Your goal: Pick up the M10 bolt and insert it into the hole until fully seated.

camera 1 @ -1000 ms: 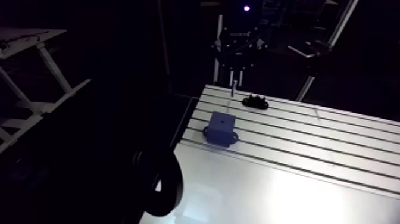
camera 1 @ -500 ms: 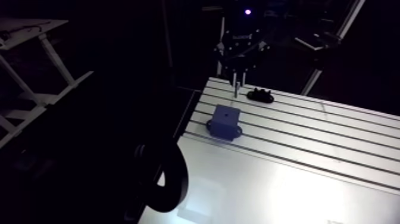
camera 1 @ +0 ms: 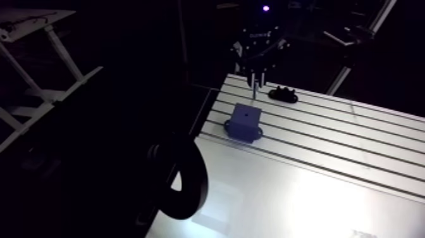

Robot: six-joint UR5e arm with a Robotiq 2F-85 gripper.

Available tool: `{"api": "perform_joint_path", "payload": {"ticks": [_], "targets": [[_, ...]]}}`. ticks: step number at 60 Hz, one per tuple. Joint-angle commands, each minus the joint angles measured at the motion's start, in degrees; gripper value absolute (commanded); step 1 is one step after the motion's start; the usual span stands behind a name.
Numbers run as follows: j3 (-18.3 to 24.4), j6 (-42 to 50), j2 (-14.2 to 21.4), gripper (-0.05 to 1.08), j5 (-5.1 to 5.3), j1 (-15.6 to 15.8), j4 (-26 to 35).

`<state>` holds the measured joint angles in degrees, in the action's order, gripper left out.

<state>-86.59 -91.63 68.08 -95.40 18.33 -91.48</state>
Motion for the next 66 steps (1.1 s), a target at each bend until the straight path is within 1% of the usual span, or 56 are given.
{"api": "perform_joint_path", "payload": {"ticks": [1, 19, 66], "targets": [[0.1, -0.1, -0.6, 1.08, -0.01, 0.5, -0.7], [0.2, -0.1, -1.5, 1.08, -0.01, 1.3, -0.8], [-0.9, 0.0, -2.7, 1.08, 0.08, 1.7, -1.8]]}}
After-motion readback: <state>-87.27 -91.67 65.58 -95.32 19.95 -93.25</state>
